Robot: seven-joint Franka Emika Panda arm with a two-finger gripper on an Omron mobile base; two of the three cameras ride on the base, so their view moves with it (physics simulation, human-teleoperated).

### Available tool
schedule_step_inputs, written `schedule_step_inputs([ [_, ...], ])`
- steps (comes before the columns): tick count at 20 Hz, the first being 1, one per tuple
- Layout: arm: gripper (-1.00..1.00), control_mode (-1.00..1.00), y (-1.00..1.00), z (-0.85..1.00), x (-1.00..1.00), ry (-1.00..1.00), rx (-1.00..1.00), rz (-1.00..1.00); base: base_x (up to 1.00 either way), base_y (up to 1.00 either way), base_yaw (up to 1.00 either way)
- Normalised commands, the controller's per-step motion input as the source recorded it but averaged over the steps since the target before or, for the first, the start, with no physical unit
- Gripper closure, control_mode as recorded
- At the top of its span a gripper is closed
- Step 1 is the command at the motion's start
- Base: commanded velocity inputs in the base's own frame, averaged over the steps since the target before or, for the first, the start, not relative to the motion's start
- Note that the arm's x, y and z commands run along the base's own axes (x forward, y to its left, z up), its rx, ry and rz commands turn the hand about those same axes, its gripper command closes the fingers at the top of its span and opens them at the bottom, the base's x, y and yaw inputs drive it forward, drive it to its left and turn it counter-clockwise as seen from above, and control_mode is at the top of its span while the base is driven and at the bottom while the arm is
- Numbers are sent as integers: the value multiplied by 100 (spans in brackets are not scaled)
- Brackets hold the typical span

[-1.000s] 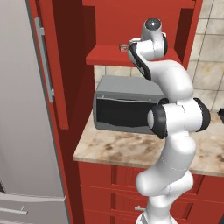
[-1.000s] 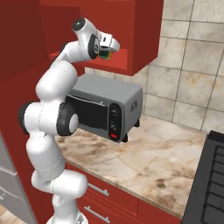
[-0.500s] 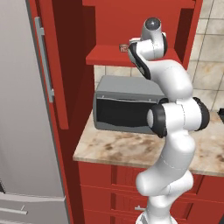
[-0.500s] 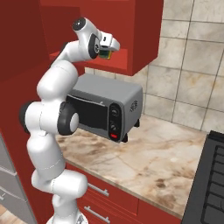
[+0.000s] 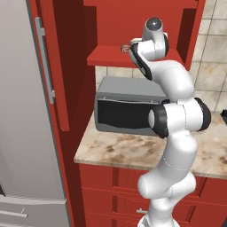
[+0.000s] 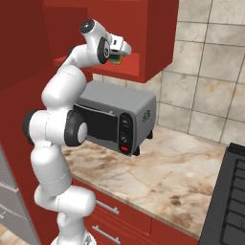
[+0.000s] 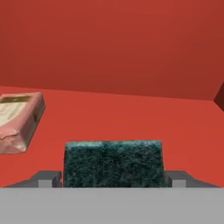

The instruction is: Pick up the bar soap and sponge from the sink, and place them back in the cabinet, and close the cabinet door.

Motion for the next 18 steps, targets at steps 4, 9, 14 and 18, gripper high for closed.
schedule_step_inputs([
  [4, -100, -100, 0, 0, 0, 0, 0, 0, 0, 0, 0],
  [9, -100, -100, 0, 0, -7, -4, 0, 0, 0, 0, 0],
  [14, -100, -100, 0, 0, -42, -11, 0, 0, 0, 0, 0],
  [18, -100, -100, 0, 0, -57, -12, 0, 0, 0, 0, 0],
])
